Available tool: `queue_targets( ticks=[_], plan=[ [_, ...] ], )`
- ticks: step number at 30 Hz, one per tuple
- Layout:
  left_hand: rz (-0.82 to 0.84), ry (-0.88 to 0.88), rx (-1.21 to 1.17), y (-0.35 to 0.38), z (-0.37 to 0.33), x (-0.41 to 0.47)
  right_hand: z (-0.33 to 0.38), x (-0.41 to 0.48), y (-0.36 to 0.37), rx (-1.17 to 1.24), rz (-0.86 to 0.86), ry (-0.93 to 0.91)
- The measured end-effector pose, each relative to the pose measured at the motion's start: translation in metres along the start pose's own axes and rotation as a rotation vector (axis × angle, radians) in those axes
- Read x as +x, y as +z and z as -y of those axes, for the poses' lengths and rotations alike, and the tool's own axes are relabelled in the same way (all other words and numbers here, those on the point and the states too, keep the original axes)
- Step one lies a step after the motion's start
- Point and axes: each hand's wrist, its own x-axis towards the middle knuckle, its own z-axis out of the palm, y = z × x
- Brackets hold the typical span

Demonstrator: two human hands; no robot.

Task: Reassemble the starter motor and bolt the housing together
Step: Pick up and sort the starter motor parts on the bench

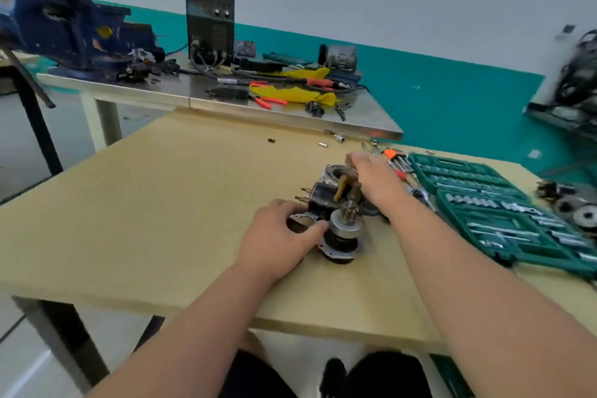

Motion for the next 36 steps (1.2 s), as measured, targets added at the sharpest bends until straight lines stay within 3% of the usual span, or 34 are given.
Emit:
queue_targets(
  ticks=[5,7,10,13,18,21,28,31,34,36],
  plan=[
    [0.099,0.024,0.105,-0.010,0.014,0.012,-0.035,-0.069,-0.018,0.223,-0.185,-0.043],
    [0.075,0.052,0.155,-0.020,0.026,0.020,-0.037,-0.098,-0.012,0.294,-0.144,-0.073],
    [-0.054,0.038,0.288,-0.027,0.040,0.030,-0.039,-0.115,0.008,0.036,-0.001,-0.184],
    [-0.099,-0.005,0.336,-0.024,0.044,0.034,-0.040,-0.106,0.018,-0.322,-0.088,-0.249],
    [-0.089,0.042,0.354,-0.024,0.049,0.035,-0.053,-0.085,0.003,-0.339,-0.014,-0.244],
    [-0.109,0.109,0.351,-0.024,0.046,0.034,-0.056,-0.084,0.003,-0.306,-0.080,-0.183],
    [-0.236,0.222,-0.040,-0.028,0.038,0.026,-0.048,-0.087,0.000,-0.146,-0.188,-0.129],
    [-0.323,0.160,-0.162,-0.032,0.034,0.026,-0.043,-0.083,-0.023,-0.046,-0.273,-0.156],
    [-0.282,0.095,-0.159,-0.031,0.027,0.024,-0.037,-0.084,-0.031,-0.035,-0.201,-0.200],
    [-0.261,0.172,-0.107,-0.027,0.018,0.018,-0.036,-0.085,-0.027,0.027,-0.166,-0.187]
  ],
)
